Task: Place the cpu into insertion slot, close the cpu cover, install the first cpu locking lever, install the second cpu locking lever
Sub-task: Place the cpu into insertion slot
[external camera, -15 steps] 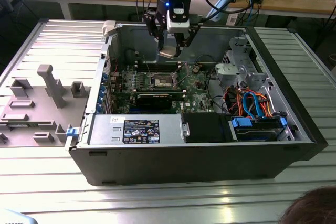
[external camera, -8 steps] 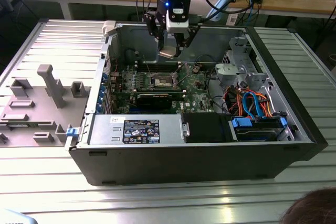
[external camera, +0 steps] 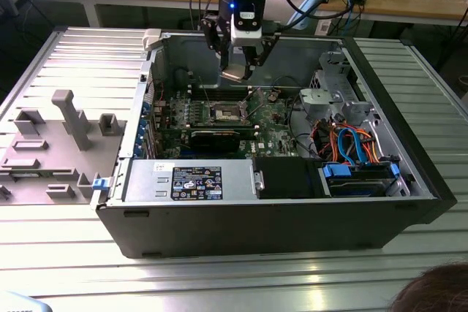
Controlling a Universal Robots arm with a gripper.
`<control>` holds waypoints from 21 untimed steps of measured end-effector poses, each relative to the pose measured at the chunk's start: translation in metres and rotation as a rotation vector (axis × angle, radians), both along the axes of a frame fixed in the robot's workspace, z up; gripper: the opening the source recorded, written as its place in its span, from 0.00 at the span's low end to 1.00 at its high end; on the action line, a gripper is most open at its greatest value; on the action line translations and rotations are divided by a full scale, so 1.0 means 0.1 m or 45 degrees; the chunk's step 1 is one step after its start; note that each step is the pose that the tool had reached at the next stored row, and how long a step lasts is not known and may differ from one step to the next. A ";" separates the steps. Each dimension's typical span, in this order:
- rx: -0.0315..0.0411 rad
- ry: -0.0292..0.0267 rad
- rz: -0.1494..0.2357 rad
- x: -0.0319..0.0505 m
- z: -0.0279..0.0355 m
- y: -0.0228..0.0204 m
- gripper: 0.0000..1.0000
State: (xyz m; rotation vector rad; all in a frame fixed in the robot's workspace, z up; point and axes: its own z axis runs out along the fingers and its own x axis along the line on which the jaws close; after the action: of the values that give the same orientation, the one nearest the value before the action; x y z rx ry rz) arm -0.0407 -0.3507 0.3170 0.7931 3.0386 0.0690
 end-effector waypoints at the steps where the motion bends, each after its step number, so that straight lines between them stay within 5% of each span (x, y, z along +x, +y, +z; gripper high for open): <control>1: -0.0003 -0.0001 -0.005 0.000 0.000 0.000 0.55; 21: -0.0056 0.0000 -0.067 0.000 -0.002 0.000 0.55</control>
State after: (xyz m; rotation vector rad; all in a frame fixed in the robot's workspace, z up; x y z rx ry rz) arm -0.0407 -0.3507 0.3168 0.8719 3.0148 0.0622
